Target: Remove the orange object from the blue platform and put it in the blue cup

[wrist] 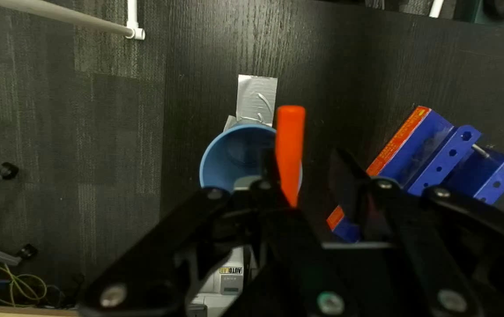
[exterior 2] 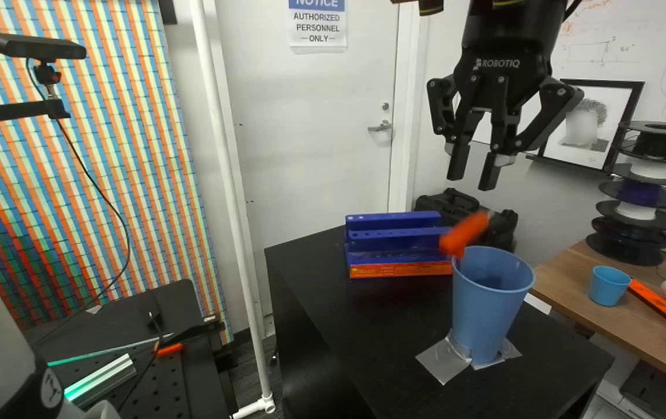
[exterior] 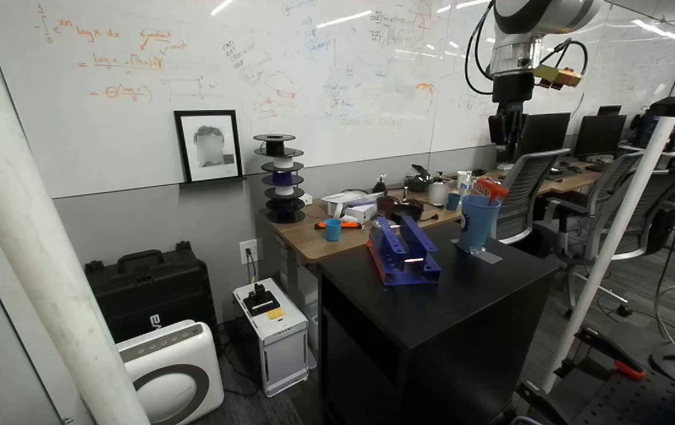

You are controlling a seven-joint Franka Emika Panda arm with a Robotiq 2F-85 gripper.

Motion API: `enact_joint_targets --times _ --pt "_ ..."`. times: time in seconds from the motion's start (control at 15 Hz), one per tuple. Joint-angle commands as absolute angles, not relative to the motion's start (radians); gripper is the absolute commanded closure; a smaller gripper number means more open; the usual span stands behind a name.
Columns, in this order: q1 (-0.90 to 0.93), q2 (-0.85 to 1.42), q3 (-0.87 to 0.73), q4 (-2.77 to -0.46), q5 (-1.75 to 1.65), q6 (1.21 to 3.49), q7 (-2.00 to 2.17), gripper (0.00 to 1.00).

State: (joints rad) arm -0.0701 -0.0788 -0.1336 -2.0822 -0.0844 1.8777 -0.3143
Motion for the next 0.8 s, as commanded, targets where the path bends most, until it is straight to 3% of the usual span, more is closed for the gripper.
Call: enact_joint_targets --times 0.0,0.27,0.73 --pt "-0.092 -0.098 -0.136 -2.05 -0.059 1.84 -0.292 0.31" --pt "-0.098 -0.177 -0.132 -2.044 -0.016 1.775 -0.258 0.02" --pt "-0.093 -0.253 -0.133 -2.048 0.038 1.737 -0.192 0.0"
